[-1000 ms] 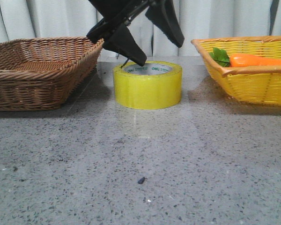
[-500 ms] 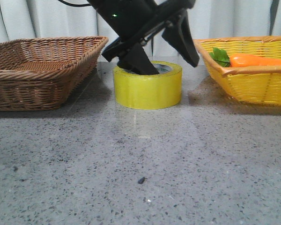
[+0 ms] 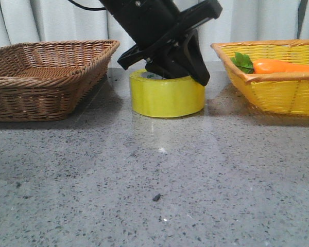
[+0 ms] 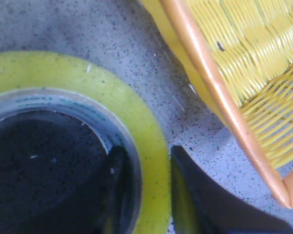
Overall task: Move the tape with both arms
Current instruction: 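Lift the tape roll with the left gripper and lower it into the brown basket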
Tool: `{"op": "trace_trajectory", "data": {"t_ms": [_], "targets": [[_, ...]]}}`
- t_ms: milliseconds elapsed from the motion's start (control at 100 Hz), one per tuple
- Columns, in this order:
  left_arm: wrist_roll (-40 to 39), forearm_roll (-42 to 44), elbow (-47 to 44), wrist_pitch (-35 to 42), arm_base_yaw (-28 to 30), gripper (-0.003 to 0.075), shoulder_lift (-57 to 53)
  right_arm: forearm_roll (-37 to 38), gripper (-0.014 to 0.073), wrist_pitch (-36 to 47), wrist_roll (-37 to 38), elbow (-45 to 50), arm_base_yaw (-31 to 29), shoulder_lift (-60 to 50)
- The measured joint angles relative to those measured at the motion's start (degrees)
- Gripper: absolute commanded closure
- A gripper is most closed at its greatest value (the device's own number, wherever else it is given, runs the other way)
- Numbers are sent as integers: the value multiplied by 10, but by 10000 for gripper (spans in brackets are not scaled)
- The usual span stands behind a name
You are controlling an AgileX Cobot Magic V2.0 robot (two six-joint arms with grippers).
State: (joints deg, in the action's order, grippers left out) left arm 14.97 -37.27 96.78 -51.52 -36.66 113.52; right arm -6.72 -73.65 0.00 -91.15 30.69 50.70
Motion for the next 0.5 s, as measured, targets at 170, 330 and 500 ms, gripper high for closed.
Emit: {"op": "trace_trajectory", "data": {"t_ms": [170, 330, 500], "targets": [[0, 2, 69, -10, 0, 741, -12, 2, 668, 0, 0, 0, 0, 0], [5, 14, 154, -21, 2, 741, -66, 4, 668, 0, 0, 0, 0, 0], [6, 78, 200, -33, 29, 741, -156, 6, 668, 0, 0, 0, 0, 0]]}}
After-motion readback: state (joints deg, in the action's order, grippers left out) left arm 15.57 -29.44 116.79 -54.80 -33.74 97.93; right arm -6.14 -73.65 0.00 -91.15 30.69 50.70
